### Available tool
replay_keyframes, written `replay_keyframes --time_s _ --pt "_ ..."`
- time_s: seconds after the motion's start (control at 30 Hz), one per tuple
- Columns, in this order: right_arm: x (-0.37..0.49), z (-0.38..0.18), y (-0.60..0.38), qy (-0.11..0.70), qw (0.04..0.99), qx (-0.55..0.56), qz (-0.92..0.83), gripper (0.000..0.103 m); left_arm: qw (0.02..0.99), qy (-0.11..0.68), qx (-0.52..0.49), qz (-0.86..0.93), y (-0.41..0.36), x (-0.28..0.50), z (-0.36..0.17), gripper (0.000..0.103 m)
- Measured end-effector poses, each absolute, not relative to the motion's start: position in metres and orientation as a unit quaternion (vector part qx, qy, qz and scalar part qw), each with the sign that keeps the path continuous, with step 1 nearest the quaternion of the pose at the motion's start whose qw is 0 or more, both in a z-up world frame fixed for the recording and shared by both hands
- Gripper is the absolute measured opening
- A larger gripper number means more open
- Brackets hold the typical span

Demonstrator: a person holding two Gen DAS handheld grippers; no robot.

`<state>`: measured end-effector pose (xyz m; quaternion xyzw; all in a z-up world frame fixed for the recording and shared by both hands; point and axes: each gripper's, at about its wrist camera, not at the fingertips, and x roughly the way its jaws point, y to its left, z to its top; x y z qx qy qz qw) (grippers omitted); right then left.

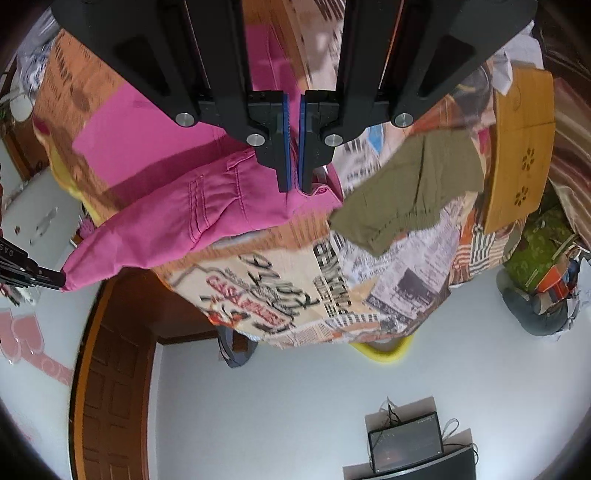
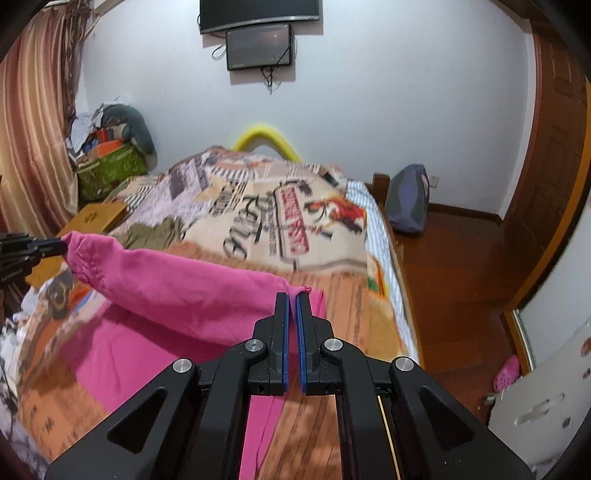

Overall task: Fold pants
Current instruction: 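Lift the pink pants with both grippers and fold them over onto themselves, then open both grippers and release the folded pink pants onto the bed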

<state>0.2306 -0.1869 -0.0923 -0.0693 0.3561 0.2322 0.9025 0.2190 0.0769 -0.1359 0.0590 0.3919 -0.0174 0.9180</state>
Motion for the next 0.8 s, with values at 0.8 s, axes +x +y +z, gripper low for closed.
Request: replay_keyframes --time_s 0.8 --pt "0.149 -0.156 -0.207 0.437 0.870 -0.065 0.218 0.011 0.905 0.424 0.026 -0.020 0.077 0.130 -0.175 0.003"
